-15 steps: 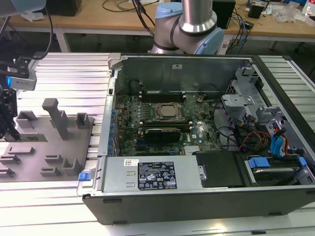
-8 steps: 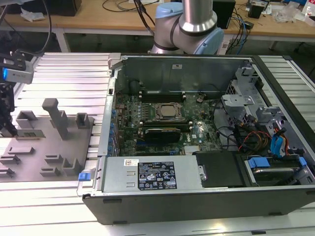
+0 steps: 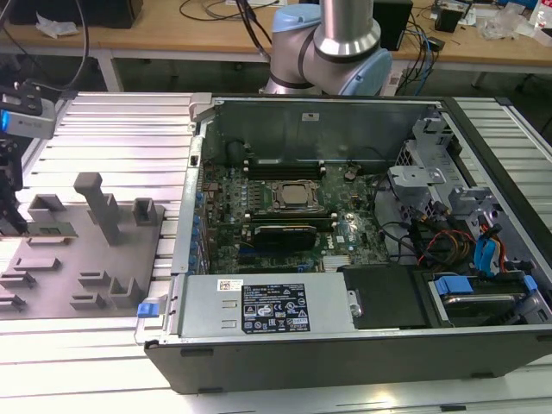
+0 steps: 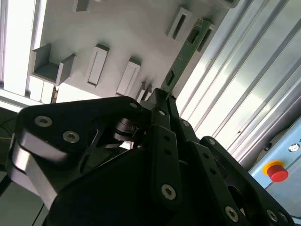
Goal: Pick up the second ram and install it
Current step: 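Pick up the second ram and move it above second insertion slot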
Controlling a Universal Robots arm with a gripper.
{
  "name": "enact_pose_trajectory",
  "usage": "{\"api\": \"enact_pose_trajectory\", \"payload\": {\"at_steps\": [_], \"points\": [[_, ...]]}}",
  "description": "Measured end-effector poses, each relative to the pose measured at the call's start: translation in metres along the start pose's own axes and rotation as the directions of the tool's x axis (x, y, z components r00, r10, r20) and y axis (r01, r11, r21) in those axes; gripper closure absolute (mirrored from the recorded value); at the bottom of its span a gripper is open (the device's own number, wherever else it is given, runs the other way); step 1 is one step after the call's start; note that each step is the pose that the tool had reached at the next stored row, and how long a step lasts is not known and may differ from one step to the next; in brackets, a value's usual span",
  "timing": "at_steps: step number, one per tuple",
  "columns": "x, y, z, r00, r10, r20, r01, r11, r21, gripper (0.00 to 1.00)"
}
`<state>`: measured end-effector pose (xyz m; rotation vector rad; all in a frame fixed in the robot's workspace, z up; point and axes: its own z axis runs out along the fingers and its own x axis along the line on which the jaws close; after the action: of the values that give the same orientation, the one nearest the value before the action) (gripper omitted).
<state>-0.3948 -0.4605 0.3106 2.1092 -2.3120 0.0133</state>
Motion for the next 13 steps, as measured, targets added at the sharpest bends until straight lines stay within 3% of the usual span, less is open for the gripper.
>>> {"api": "enact_pose_trajectory", "payload": {"at_steps": [13], "points": [[-0.0045,0.0005,-0.0177,1.0,0.0,-0.0013,0.0,1.0,0.0002,0.86]]}}
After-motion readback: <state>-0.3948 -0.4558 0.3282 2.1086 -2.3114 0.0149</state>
